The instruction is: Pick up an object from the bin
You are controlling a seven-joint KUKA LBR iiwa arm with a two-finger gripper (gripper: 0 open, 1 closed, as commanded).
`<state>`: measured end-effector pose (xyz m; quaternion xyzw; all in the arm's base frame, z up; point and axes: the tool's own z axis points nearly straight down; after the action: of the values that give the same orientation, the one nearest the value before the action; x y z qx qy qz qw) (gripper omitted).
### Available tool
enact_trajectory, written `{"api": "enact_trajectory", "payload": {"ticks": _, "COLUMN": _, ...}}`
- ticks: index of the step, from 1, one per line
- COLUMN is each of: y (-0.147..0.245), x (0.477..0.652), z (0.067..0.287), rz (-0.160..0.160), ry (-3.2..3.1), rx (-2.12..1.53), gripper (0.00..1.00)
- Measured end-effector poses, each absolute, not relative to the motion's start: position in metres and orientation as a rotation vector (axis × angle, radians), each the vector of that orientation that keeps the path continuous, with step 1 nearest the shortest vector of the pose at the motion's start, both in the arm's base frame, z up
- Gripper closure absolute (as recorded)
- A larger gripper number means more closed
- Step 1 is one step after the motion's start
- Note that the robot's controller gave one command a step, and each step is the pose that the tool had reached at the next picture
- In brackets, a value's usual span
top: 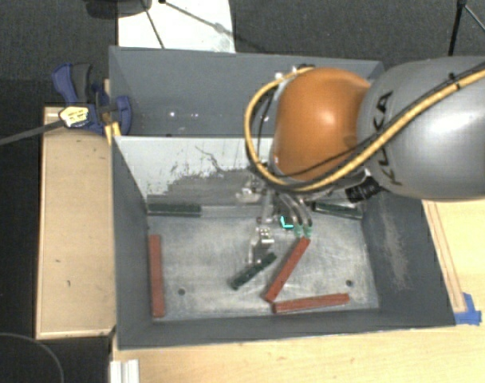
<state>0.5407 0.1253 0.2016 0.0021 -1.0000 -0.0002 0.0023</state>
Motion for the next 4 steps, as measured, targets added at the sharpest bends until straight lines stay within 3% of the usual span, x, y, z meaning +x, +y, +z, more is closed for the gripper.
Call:
{"api": "enact_trajectory", "payload": {"ticks": 1, "y": 0.125, "x": 0.543, "z": 0.205, "rz": -0.002, "ry": -3.144, "rx": 0.002, "gripper": 0.0}}
{"api": "enact_trajectory", "payload": {"ticks": 2, "y": 0.114, "x": 0.531, "z": 0.165, "rz": -0.004, "ry": -3.152, "rx": 0.027, "gripper": 0.0}}
{"api": "enact_trajectory", "payload": {"ticks": 3, "y": 0.105, "x": 0.532, "z": 0.112, "rz": -0.002, "ry": -3.144, "rx": -0.089, "gripper": 0.0}}
{"api": "enact_trajectory", "payload": {"ticks": 4, "y": 0.087, "x": 0.493, "z": 0.083, "rz": -0.001, "ry": -3.14, "rx": 0.121, "gripper": 1.0}}
